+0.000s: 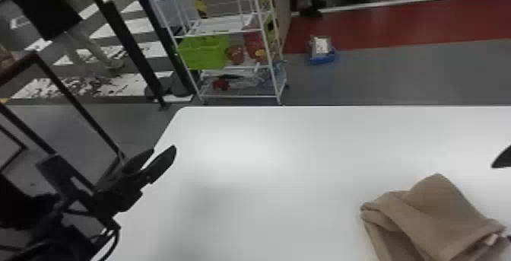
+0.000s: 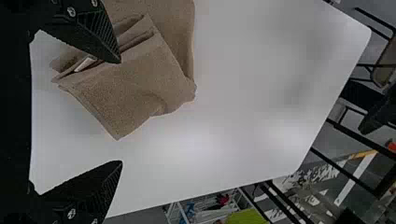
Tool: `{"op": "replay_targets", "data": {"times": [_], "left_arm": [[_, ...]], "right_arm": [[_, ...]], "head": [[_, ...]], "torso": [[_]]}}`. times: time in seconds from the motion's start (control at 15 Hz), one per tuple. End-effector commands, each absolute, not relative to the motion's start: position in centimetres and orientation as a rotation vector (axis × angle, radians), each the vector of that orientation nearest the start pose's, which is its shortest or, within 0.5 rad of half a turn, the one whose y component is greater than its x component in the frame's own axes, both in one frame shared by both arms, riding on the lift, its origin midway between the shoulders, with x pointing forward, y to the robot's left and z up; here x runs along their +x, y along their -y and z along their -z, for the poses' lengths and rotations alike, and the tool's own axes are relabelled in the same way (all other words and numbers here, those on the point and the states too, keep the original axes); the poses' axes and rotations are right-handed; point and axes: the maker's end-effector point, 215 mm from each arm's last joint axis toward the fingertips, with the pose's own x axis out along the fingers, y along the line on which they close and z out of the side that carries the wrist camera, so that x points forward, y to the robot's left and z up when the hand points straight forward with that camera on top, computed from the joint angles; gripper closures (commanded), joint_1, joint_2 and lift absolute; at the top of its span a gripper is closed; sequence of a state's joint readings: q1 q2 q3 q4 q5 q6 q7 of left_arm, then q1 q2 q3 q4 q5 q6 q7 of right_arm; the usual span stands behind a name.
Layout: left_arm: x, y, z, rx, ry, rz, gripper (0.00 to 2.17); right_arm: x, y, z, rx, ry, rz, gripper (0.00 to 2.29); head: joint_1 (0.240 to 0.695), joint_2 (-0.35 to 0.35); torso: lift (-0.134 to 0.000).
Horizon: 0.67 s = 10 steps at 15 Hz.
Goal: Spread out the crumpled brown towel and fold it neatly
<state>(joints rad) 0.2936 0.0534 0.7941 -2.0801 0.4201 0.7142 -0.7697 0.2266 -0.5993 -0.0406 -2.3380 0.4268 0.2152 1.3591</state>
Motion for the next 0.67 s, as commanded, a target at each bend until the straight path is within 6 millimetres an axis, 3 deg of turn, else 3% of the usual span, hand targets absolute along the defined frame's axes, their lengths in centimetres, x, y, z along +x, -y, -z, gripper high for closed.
{"op": "replay_targets", "data": {"times": [0.0, 0.4, 0.6], "left_arm": [[40.7, -44.0, 31.7, -0.365, -0.196, 0.169, 0.09], [40.9, -43.4, 32.0, -0.369, -0.207, 0.171, 0.09], [40.8, -43.7, 31.8, -0.365, -0.203, 0.163, 0.09]], "right_arm": [[35.2, 17.1, 32.5, -1.245, -0.332, -1.325, 0.12], [35.9, 20.2, 34.9, -1.443, -0.37, -1.342, 0.15], [35.2, 21.1, 37.7, -1.492, -0.433, -1.39, 0.17]], "head": [[0.695, 0.35], [0.695, 0.35], [0.695, 0.338]], "torso": [[-0.122], [-0.122], [-0.122]]}}
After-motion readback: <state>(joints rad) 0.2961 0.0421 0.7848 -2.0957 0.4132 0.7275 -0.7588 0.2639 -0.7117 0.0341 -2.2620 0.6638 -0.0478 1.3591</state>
